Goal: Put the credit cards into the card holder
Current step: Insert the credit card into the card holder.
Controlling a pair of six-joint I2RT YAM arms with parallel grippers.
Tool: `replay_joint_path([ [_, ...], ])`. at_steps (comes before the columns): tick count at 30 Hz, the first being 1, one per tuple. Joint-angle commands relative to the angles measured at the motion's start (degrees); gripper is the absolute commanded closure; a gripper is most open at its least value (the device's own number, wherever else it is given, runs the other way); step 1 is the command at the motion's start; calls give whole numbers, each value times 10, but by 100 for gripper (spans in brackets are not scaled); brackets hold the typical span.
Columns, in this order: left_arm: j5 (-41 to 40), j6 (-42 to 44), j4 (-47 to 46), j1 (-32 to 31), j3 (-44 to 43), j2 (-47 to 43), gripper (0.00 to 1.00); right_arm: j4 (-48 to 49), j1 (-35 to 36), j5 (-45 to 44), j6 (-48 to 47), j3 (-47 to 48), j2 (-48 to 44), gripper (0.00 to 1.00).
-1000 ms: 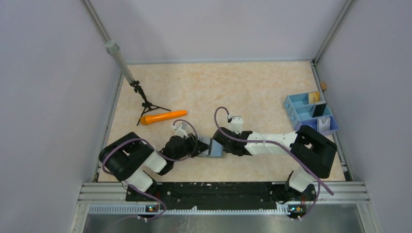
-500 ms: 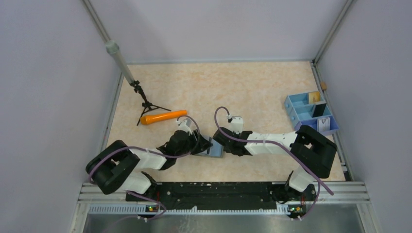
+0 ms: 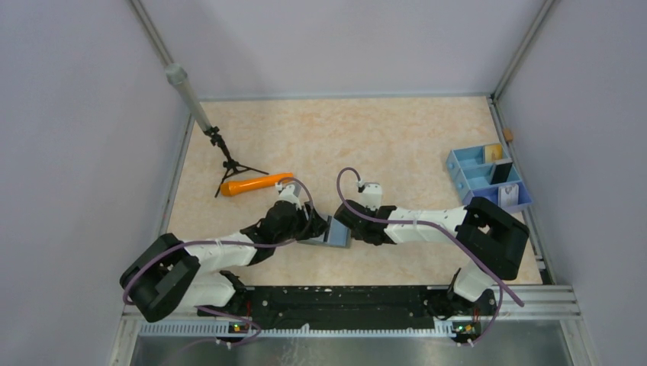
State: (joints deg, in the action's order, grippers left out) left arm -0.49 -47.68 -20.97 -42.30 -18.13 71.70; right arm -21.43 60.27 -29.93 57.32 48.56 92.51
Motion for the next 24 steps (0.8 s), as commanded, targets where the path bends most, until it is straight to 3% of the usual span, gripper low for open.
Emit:
replay_joint_path([
  [1,-30,41,86,3,-7,-2,39,-40,4,-21,1,-5,2,100],
  [10,-3,41,68,2,-11,19,48,-35,4,-19,0,-7,3,100],
  [24,0,9,50,-54,-56,64,49,-33,4,-15,0,-7,7,100],
])
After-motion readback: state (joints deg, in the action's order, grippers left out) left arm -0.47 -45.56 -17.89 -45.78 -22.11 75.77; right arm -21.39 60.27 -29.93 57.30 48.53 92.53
